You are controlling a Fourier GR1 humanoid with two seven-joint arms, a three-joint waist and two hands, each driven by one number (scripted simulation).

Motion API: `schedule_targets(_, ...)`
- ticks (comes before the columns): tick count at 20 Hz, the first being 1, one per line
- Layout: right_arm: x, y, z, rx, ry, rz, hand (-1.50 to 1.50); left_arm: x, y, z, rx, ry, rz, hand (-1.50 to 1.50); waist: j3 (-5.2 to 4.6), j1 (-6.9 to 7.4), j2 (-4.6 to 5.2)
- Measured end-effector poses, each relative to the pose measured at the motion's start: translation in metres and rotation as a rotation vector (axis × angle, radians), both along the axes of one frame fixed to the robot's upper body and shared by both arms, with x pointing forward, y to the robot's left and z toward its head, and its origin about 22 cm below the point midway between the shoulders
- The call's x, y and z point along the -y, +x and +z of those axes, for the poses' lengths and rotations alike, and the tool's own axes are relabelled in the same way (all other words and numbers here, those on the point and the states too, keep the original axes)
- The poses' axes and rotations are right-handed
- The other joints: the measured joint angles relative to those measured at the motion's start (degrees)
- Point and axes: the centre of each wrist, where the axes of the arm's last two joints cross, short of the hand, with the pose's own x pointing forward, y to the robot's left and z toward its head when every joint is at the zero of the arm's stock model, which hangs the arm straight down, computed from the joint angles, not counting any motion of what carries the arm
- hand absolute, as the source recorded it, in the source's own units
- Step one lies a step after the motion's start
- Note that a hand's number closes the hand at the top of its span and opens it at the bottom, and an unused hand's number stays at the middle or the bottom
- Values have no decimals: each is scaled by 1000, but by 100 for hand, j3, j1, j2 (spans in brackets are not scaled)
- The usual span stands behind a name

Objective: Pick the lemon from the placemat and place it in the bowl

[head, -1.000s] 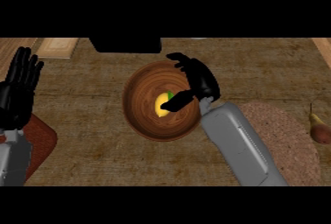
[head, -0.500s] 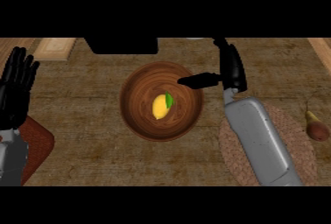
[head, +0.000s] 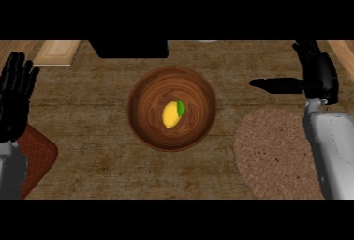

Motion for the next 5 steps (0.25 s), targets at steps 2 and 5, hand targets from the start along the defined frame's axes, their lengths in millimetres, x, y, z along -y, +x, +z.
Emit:
schedule_targets(2,29,-6,-6,12,18,-5,-150,2,-3,1,5,0,-4,0,0,10,0)
schedule_targets(5,71,-13,-8,20,38,6,-150,4,-8,-4,6,2,-7,0,0,20,3)
